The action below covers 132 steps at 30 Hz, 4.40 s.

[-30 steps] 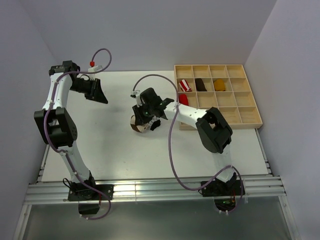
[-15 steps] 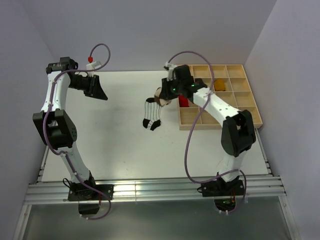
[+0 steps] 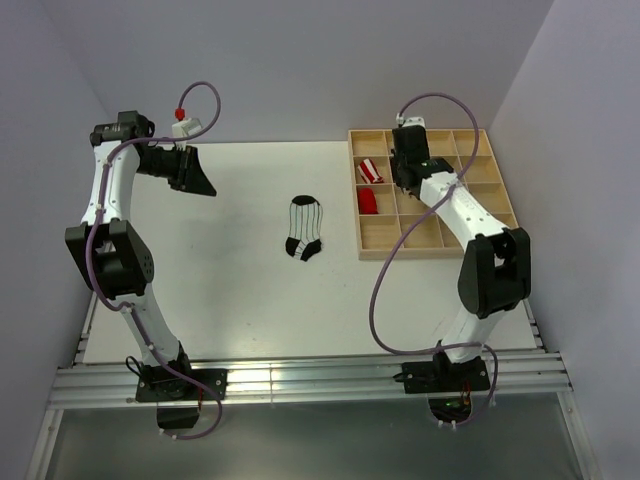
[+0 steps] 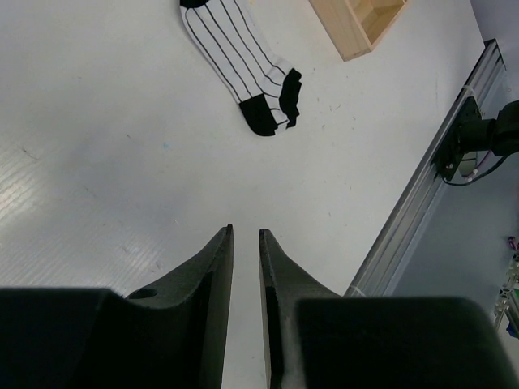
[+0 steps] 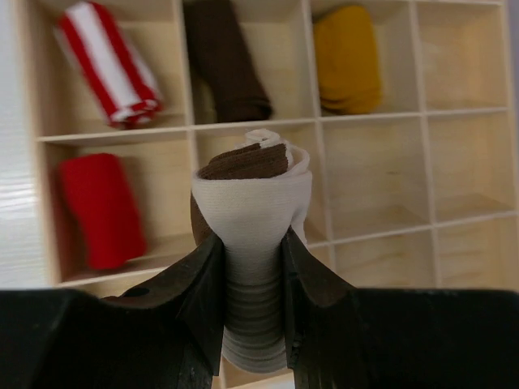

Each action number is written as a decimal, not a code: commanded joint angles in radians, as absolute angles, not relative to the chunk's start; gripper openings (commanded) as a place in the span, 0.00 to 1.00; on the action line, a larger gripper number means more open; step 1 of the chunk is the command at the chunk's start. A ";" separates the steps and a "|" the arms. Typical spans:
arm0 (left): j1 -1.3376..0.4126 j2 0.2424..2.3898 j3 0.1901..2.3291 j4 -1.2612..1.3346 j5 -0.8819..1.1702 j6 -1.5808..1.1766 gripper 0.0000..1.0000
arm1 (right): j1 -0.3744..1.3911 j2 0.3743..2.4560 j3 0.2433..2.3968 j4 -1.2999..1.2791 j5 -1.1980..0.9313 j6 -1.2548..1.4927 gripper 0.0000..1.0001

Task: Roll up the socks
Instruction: Place the sock in the storage box.

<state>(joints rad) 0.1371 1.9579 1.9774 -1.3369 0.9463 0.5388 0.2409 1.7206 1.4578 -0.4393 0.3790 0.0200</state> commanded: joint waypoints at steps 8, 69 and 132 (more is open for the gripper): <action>0.141 1.888 1.938 -1.370 1.020 0.617 0.25 | 0.215 1.864 1.427 -0.393 0.736 -0.103 0.00; 0.132 1.901 1.919 -1.371 1.020 0.620 0.26 | 0.206 2.197 1.743 -0.747 0.201 0.074 0.00; -0.083 1.937 1.974 -1.298 0.862 0.445 0.34 | 0.086 2.128 1.841 -0.864 -0.094 0.170 0.56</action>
